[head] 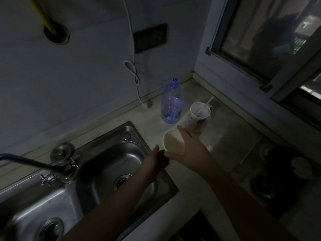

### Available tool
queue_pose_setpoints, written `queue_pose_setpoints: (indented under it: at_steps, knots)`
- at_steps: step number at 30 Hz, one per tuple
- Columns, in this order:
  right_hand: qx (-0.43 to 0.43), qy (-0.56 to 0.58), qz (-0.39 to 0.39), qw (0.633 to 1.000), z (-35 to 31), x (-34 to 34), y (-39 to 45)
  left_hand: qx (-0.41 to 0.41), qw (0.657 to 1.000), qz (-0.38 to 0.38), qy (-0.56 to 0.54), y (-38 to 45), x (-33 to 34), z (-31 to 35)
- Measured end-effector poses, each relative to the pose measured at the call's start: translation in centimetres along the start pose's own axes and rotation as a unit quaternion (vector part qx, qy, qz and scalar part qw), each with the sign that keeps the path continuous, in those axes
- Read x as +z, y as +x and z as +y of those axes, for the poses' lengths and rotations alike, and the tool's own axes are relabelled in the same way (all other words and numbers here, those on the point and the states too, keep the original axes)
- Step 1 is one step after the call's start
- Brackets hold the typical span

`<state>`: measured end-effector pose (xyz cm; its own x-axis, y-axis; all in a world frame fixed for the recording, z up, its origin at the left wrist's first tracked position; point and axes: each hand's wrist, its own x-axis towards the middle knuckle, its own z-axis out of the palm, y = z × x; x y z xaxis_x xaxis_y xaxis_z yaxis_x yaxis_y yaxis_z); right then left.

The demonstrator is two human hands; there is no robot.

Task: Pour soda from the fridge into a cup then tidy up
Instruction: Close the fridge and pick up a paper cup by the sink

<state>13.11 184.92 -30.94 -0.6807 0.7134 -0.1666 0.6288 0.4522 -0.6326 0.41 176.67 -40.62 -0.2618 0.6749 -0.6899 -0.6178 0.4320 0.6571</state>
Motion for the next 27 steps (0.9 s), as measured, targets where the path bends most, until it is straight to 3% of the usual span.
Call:
queue_pose_setpoints:
  at_steps: [10,27]
  knots:
    - [-0.1,0.004,-0.067,0.993,-3.6,2.3,0.5,0.073,0.997,0.019,-0.021,-3.9,-5.7,0.3]
    - [-0.22,-0.024,-0.1,0.97,-15.9,10.8,-5.8,0.127,0.981,0.098,-0.105,-16.2,-18.7,-4.2]
